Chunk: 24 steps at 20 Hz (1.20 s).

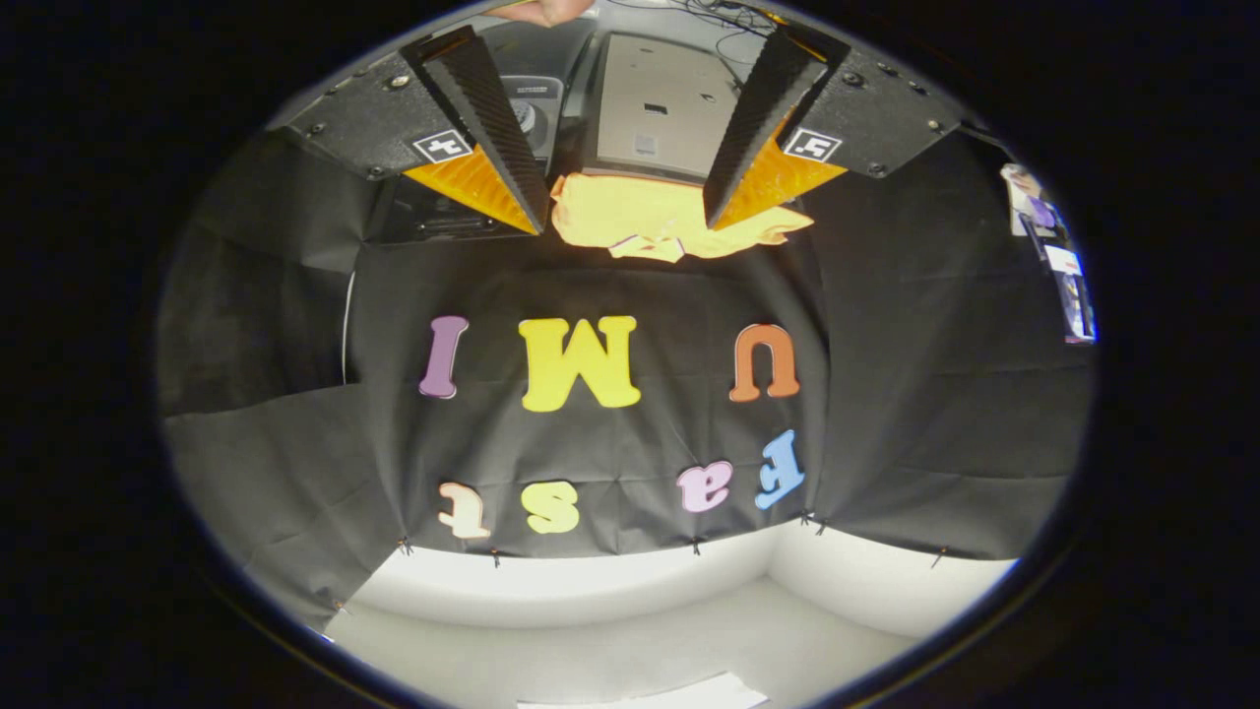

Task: Put the clothes into the washing machine and then close the washing machine lid.

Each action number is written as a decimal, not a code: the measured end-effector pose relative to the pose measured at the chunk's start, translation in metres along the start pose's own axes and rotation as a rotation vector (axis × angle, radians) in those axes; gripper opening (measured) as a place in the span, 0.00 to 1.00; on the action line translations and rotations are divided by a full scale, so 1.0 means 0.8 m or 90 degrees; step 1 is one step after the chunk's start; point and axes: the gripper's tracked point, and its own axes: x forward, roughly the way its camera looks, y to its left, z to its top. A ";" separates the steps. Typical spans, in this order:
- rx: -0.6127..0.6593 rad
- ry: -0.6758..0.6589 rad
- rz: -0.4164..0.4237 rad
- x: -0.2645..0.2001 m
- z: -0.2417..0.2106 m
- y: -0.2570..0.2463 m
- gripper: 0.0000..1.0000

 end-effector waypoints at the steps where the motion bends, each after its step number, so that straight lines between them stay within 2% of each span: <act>1: -0.002 0.000 0.002 0.001 0.001 0.003 0.99; 10: 0.009 0.016 0.000 0.027 0.018 0.038 0.99; 18: 0.033 0.062 -0.014 0.096 0.052 0.086 0.99; 24: 0.033 0.106 0.002 0.159 0.074 0.114 1.00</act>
